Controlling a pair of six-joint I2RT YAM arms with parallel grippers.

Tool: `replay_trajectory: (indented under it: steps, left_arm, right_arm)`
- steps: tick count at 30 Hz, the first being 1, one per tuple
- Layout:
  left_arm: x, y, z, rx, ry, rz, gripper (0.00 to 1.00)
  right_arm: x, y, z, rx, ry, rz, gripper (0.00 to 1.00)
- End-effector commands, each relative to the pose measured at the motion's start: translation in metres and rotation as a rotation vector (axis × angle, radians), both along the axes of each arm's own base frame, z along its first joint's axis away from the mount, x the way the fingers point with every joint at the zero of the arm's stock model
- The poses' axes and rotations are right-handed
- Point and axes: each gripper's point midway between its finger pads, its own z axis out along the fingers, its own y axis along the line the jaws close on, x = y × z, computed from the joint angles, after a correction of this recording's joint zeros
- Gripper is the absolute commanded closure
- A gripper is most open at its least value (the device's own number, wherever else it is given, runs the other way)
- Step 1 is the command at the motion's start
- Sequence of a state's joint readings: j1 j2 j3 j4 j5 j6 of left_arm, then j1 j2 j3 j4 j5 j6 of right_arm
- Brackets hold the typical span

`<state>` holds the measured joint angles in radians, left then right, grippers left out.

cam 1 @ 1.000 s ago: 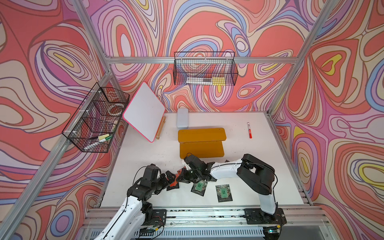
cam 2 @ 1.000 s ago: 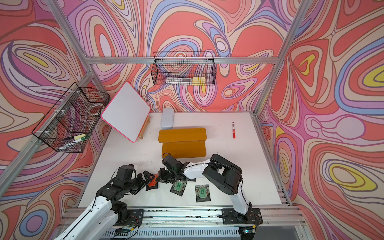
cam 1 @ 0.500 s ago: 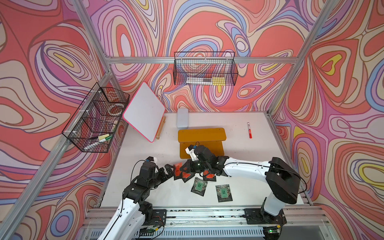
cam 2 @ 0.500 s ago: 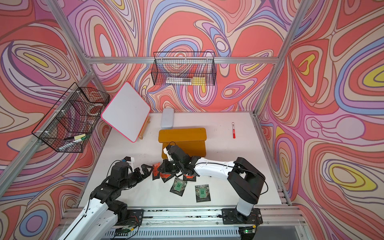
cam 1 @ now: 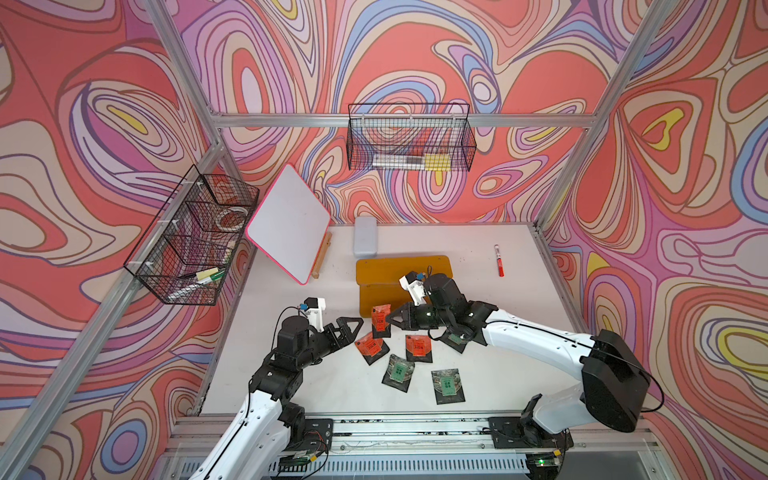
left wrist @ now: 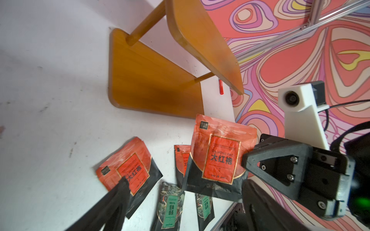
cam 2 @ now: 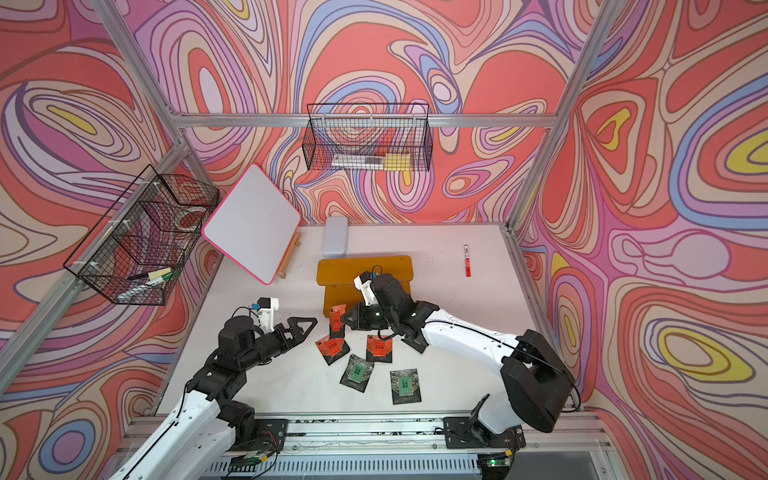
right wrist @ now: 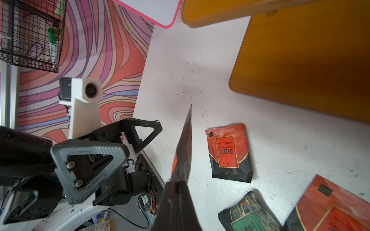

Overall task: Place the tea bags on the shelf by color
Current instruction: Pick up the tea bag from the center of the board.

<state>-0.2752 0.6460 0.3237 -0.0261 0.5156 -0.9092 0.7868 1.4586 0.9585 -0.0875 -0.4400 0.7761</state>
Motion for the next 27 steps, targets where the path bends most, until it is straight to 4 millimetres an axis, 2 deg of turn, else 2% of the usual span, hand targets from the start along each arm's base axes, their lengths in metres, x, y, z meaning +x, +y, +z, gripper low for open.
replay_trajectory:
  steps: [1, 10, 19, 27]
  left_arm:
    - [0.002, -0.018, 0.024, -0.100, -0.094, -0.092, 0.14]
    - [0.004, -0.031, 0.044, -0.184, -0.150, -0.162, 0.23]
    - [0.005, -0.037, 0.047, -0.212, -0.146, -0.197, 0.33]
    - [0.007, -0.040, 0.058, -0.248, -0.171, -0.211, 0.42]
  right_arm:
    - [-0.007, -0.008, 0.008, 0.023, -0.013, 0.033, 1.00]
    - [-0.011, -0.012, 0.030, 0.143, -0.017, 0.061, 1.00]
    - [-0.015, -0.004, 0.055, 0.244, -0.035, 0.116, 1.00]
    - [-0.015, -0.002, 0.067, 0.292, -0.036, 0.137, 1.00]
